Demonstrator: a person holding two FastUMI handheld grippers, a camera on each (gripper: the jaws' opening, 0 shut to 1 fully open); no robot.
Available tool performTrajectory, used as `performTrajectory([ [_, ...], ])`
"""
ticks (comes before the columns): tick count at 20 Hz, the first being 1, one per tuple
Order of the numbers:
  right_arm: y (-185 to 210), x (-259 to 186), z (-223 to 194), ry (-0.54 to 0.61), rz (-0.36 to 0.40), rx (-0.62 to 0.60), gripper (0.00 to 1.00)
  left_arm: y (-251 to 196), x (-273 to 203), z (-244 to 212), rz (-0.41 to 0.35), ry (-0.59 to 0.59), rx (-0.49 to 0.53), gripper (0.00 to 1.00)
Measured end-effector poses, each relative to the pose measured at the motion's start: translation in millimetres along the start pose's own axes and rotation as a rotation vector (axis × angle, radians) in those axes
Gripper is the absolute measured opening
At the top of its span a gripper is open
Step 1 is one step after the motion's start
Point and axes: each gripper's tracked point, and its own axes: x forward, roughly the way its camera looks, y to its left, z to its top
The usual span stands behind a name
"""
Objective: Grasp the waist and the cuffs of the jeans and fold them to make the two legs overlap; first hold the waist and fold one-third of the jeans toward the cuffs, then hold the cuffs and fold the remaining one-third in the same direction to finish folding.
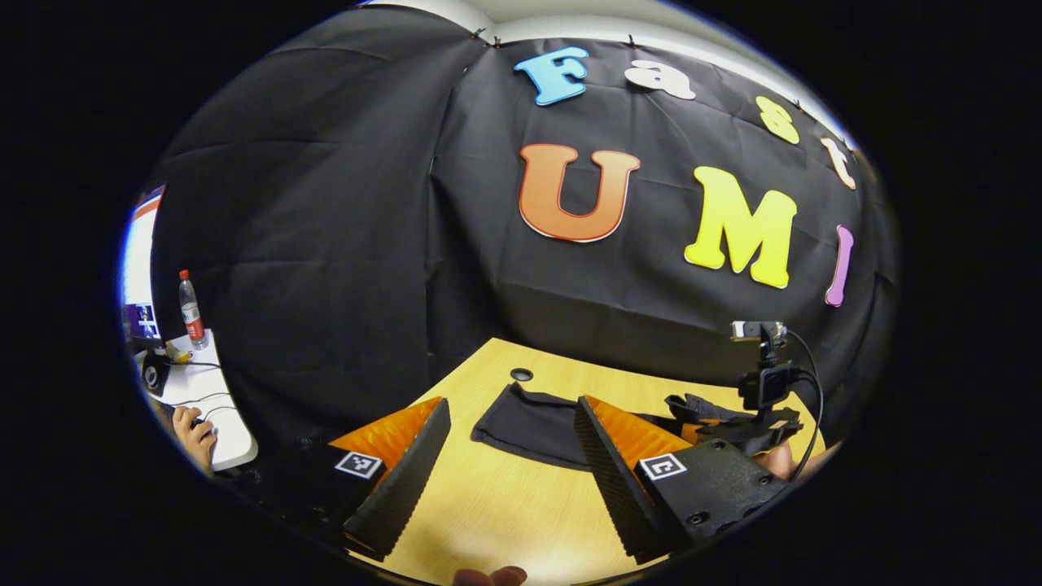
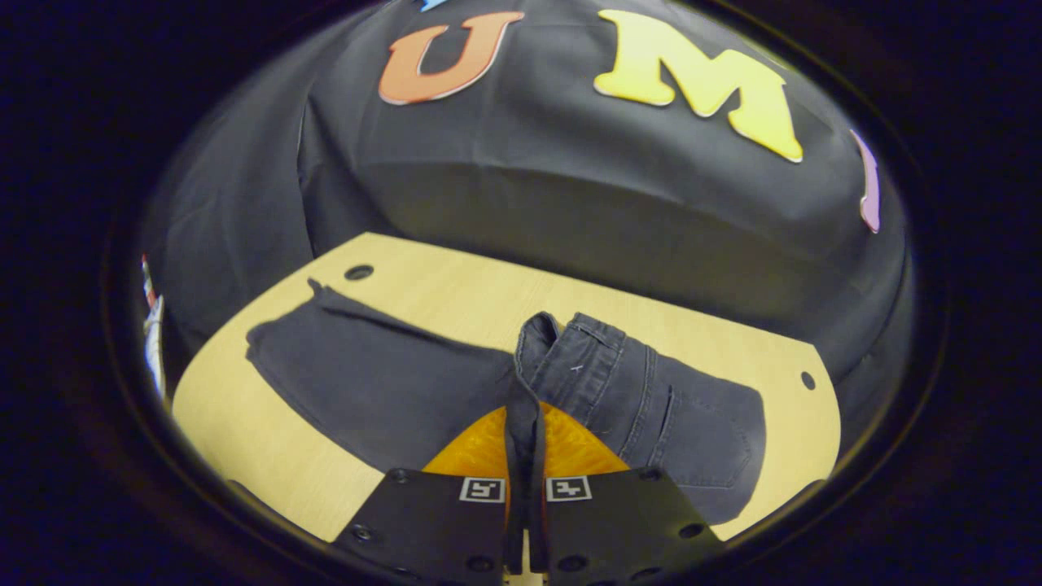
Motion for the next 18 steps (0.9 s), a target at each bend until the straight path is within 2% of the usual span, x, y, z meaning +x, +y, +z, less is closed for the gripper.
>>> performTrajectory([
  [1,4.2,4.9,-7.6,0.013,-0.002,-0.024,0.04,6.0,1.6,-2.8,0.005,0.006,-0.005,0.98],
  [4,12.0,13.5,-19.5,0.049,-0.012,-0.089,0.04,20.1,6.4,-16.0,0.019,0.038,-0.034,0.99],
  [5,15.8,16.0,-21.8,0.058,-0.002,-0.093,0.01,23.4,9.1,-19.7,0.019,0.048,-0.049,0.99],
  [6,15.6,16.6,-23.0,0.062,0.009,-0.09,0.09,24.7,12.4,-24.1,0.015,0.06,-0.063,0.99],
  [7,17.7,15.0,-20.3,0.061,0.027,-0.077,0.08,25.6,15.8,-29.0,0.008,0.073,-0.079,0.99],
  [8,23.3,8.9,-16.6,0.062,0.057,-0.051,0.19,25.7,20.1,-35.5,-0.008,0.091,-0.091,0.99],
  [9,30.0,2.5,-13.5,0.069,0.093,-0.013,0.21,26.4,25.1,-42.3,-0.032,0.109,-0.091,0.99],
  [11,34.1,-20.6,-4.5,0.072,0.14,0.043,0.4,30.9,35.2,-51.0,-0.053,0.126,-0.076,0.99],
  [13,32.9,-46.3,13.0,0.032,0.171,0.044,0.59,35.9,46.6,-58.3,-0.073,0.141,-0.083,0.99],
  [16,26.7,-96.8,33.1,-0.028,0.212,0.053,0.77,39.7,65.5,-77.2,-0.103,0.204,-0.175,0.99],
  [18,18.0,-128.9,39.2,-0.05,0.234,0.078,0.89,33.7,81.8,-89.6,-0.144,0.245,-0.292,0.99],
])
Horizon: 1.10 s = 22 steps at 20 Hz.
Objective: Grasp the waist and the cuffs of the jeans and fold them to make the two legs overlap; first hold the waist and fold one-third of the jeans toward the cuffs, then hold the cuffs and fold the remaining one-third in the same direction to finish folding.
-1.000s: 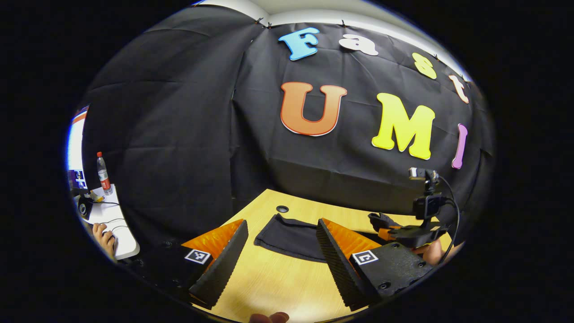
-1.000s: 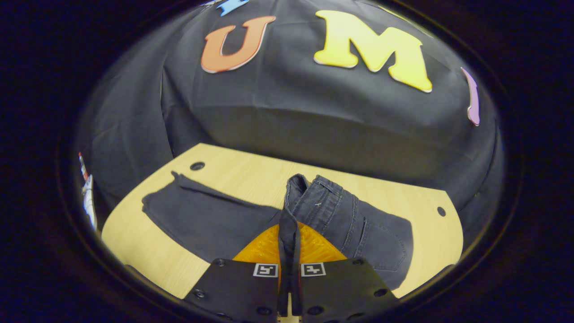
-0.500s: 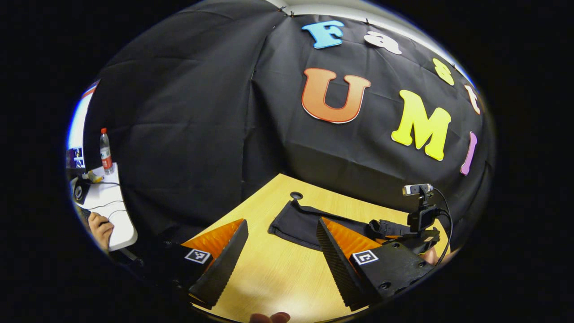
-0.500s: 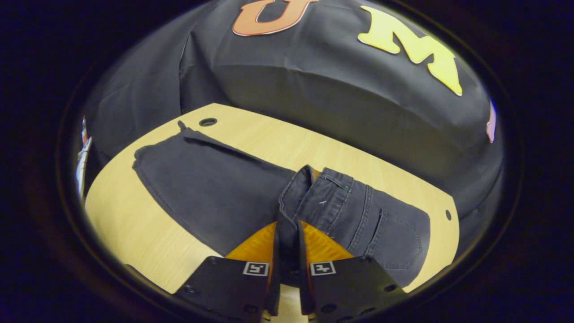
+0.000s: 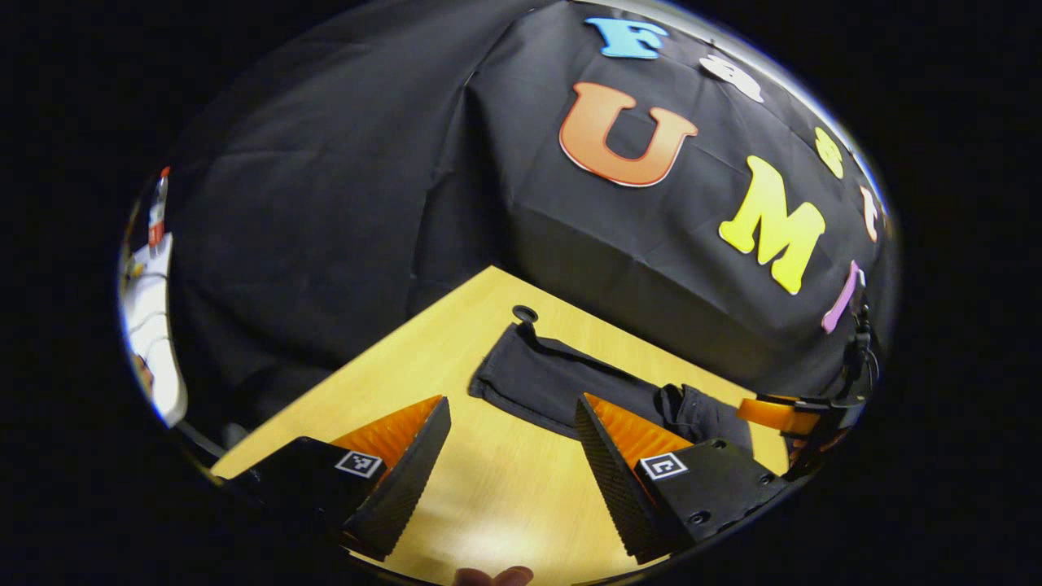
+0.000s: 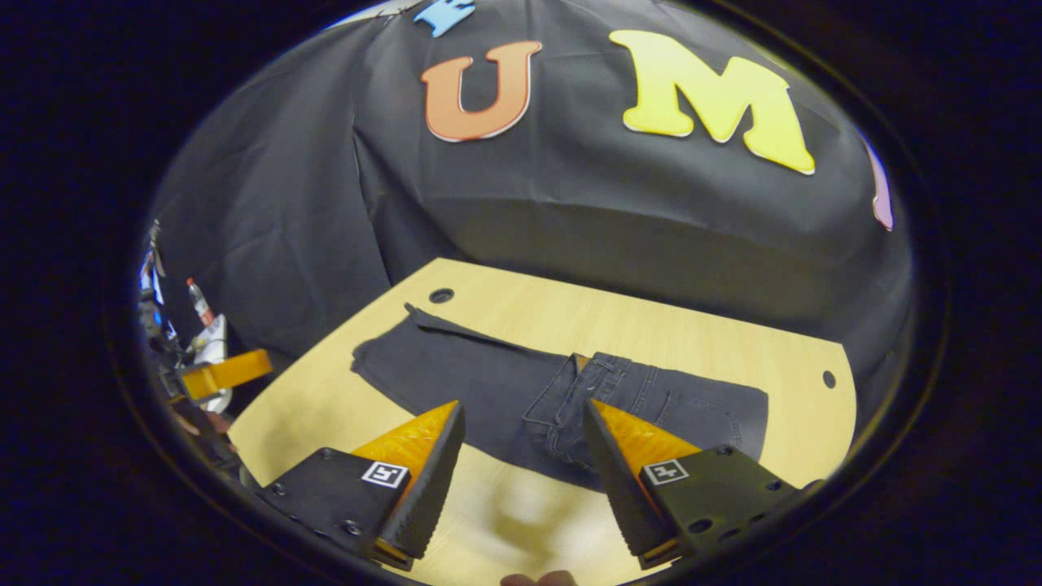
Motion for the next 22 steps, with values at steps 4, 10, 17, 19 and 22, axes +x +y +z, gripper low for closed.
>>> performTrajectory([
  [4,-24.0,-50.0,4.7,-0.004,0.002,-0.014,0.93,4.3,41.1,-10.7,-0.044,0.055,-0.255,0.99],
  [10,-82.6,-95.6,13.2,-0.014,-0.072,0.056,0.94,9.0,97.8,-16.6,-0.077,0.136,-0.764,0.98],
  [17,-119.6,-110.9,3.3,-0.012,-0.129,0.172,0.98,29.5,143.0,-12.2,-0.033,0.178,-0.987,0.98],
  [19,-120.7,-112.2,3.9,-0.017,-0.128,0.197,0.94,28.0,153.6,-9.9,-0.038,0.18,-0.993,0.95],
  [22,-127.0,-114.5,1.4,-0.012,-0.135,0.2,0.94,25.8,164.3,-10.5,-0.026,0.169,-0.971,0.93],
])
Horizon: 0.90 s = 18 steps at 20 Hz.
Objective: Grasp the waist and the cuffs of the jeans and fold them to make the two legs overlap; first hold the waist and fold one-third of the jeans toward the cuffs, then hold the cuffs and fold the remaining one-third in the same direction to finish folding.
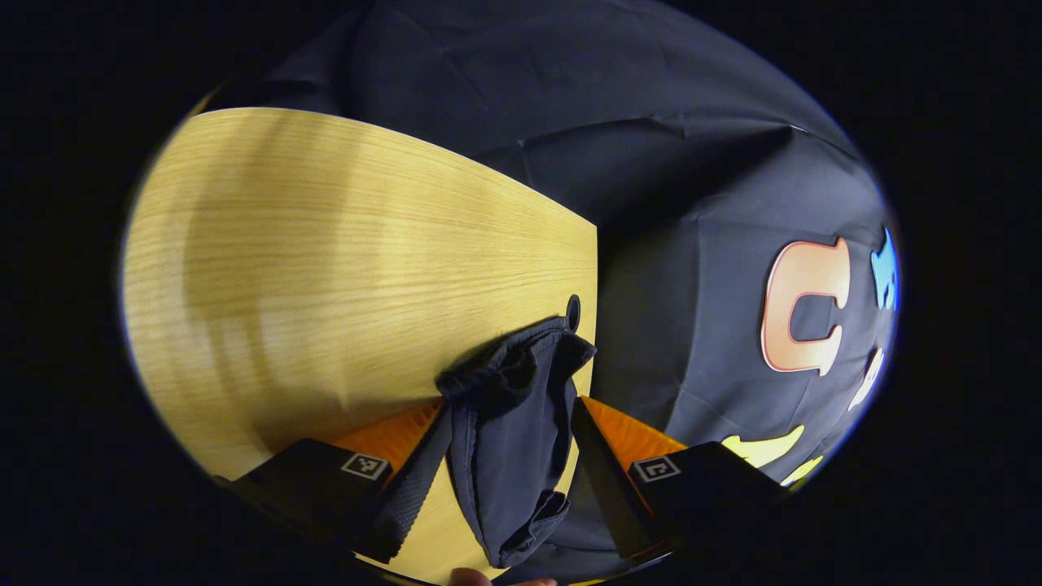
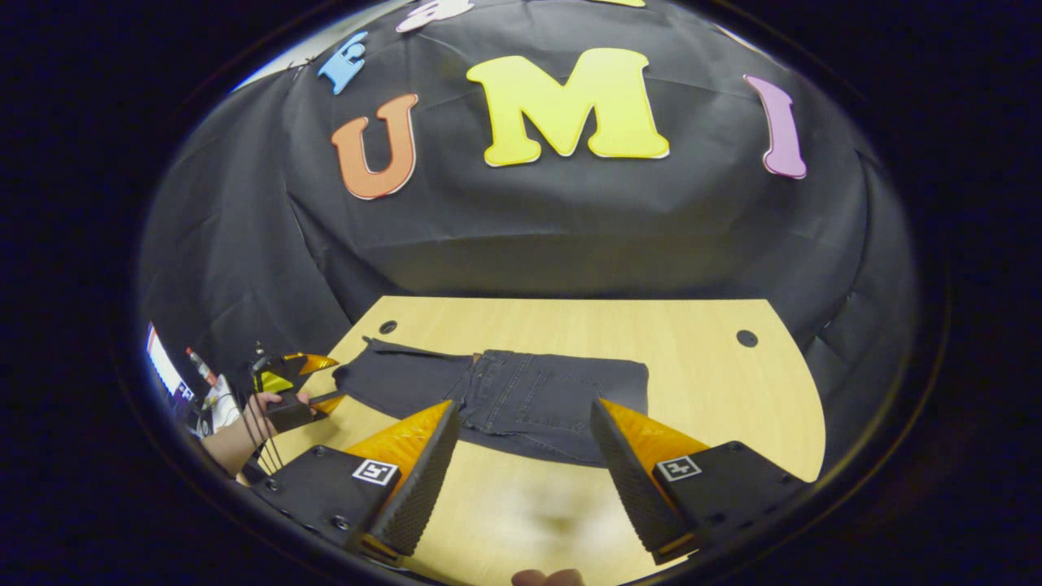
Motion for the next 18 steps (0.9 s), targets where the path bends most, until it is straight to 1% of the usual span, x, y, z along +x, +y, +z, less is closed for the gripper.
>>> performTrajectory([
  [1,-3.4,-1.0,-0.6,0.002,-0.005,0.001,0.94,6.3,5.0,-3.1,0.019,0.002,0.008,0.91],
  [2,-6.8,-1.6,-3.8,0.004,-0.01,0.005,0.94,7.8,6.1,-3.1,0.017,0.004,-0.005,0.67],
  [3,-10.0,-2.8,-5.1,0.006,-0.017,0.012,0.94,7.2,10.3,-4.6,0.02,0.007,-0.015,0.66],
  [4,-14.1,-5.8,-6.8,0.008,-0.023,0.021,0.99,7.9,12.4,-5.9,0.02,0.008,-0.016,0.44],
  [5,-18.2,-8.5,-8.7,0.01,-0.03,0.03,0.99,6.2,11.5,-7.2,0.016,0.009,-0.014,0.54],
  [6,-22.7,-12.0,-9.9,0.007,-0.038,0.037,0.99,9.9,14.6,-6.6,0.03,0.006,-0.004,0.38],
  [9,-33.2,-24.1,-11.4,-0.008,-0.06,0.047,0.99,12.0,12.2,-10.6,0.051,0.018,0.022,0.26],
  [10,-33.4,-23.9,-11.9,-0.01,-0.063,0.054,0.99,6.7,8.6,-12.3,0.04,0.018,0.034,0.2],
  [12,-38.9,-29.8,-14.0,-0.015,-0.07,0.067,0.99,-18.8,0.1,-16.8,-0.021,0.011,0.063,0.14],
  [14,-50.4,-47.7,-17.4,-0.038,-0.082,0.077,0.99,-44.8,-8.9,-30.6,-0.069,0.008,0.131,0.11],
  [16,-61.0,-61.6,-14.6,-0.066,-0.105,0.074,0.99,-71.2,-21.3,-48.6,-0.102,0.006,0.22,0.1],
  [18,-75.5,-80.8,-10.3,-0.103,-0.13,0.072,0.99,-101.6,-33.3,-73.1,-0.138,-0.002,0.283,0.1],
])
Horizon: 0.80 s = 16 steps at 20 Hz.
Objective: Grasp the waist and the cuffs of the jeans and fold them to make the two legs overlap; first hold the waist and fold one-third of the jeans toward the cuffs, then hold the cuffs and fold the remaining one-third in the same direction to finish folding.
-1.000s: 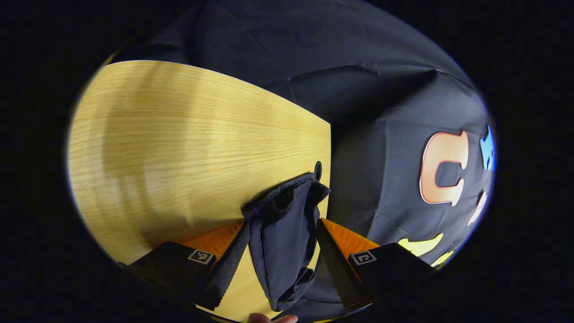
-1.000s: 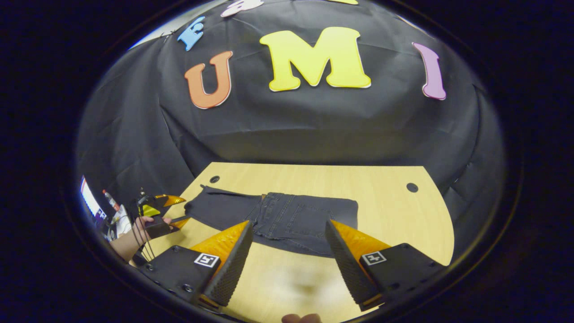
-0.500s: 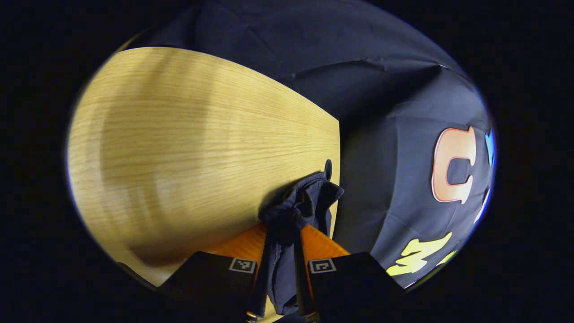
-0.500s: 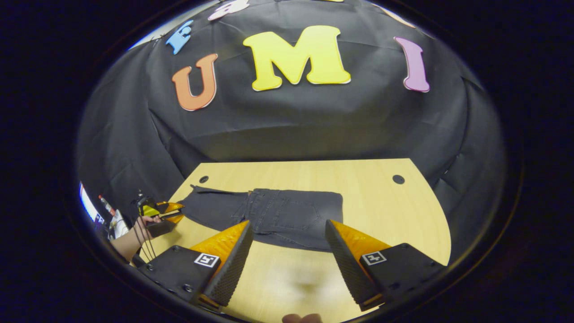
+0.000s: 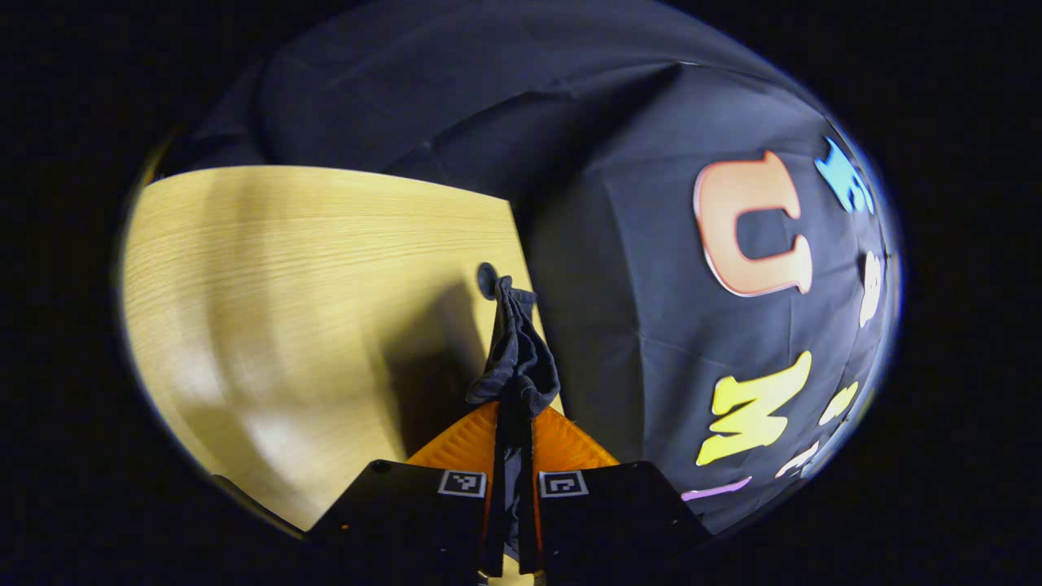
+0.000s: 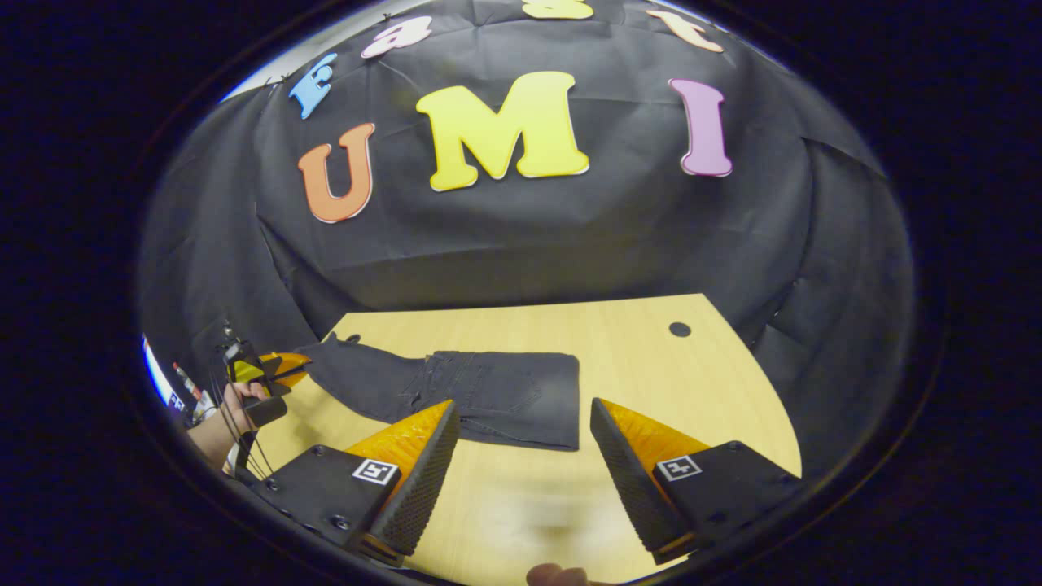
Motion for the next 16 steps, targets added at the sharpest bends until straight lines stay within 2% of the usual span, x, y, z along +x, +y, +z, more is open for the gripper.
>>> performTrajectory([
  [3,-28.7,-26.0,10.4,-0.059,-0.043,0.007,0.99,-58.5,-8.4,-40.8,-0.049,0.006,0.095,0.1],
  [4,-39.1,-35.8,11.0,-0.073,-0.055,0.015,0.94,-76.2,-11.6,-56.6,-0.062,0.008,0.138,0.1],
  [5,-49.5,-44.3,8.9,-0.081,-0.069,0.025,0.99,-91.9,-13.8,-72.5,-0.077,0.011,0.188,0.1],
  [8,-82.1,-65.6,3.7,-0.094,-0.106,0.066,0.99,-131.6,-11.3,-120.3,-0.107,0.006,0.368,0.1],
  [9,-95.5,-72.5,0.1,-0.096,-0.125,0.076,0.94,-141.3,-10.5,-137.8,-0.114,0.015,0.421,0.1],
  [10,-109.2,-78.8,-3.2,-0.097,-0.145,0.09,0.99,-149.3,-10.6,-155.8,-0.122,0.027,0.466,0.1],
  [11,-122.2,-85.0,-6.1,-0.099,-0.163,0.105,0.99,-156.4,-8.6,-173.2,-0.13,0.037,0.504,0.1],
  [12,-136.5,-90.6,-8.3,-0.098,-0.185,0.12,0.94,-161.0,-6.9,-191.8,-0.138,0.051,0.539,0.1],
  [16,-181.2,-103.8,-25.5,-0.07,-0.253,0.167,0.94,-161.8,16.5,-255.5,-0.13,0.056,0.722,0.1],
])
